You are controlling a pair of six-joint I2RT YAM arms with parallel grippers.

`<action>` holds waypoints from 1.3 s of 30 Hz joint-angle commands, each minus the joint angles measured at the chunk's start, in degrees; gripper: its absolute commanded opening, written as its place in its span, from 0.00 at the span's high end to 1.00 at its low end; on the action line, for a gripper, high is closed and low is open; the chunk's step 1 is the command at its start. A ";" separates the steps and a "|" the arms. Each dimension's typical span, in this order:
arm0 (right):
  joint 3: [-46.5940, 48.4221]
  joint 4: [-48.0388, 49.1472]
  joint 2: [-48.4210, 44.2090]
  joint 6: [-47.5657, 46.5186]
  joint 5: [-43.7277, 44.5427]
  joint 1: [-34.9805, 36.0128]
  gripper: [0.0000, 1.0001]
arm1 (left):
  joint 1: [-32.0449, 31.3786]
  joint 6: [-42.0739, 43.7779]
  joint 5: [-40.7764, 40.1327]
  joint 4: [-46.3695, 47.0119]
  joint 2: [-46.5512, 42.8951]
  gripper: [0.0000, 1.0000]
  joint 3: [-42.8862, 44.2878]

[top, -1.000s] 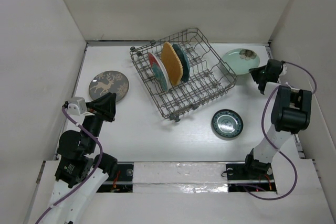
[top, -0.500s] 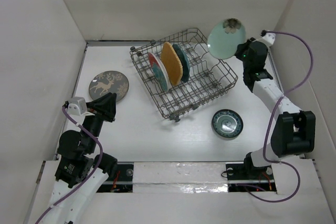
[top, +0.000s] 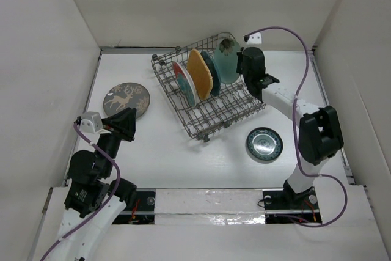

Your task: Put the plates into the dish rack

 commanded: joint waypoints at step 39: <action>-2.26 12.91 2.87 -8.84 19.01 12.86 0.61 | 0.07 0.07 1.31 2.56 0.36 0.81 0.05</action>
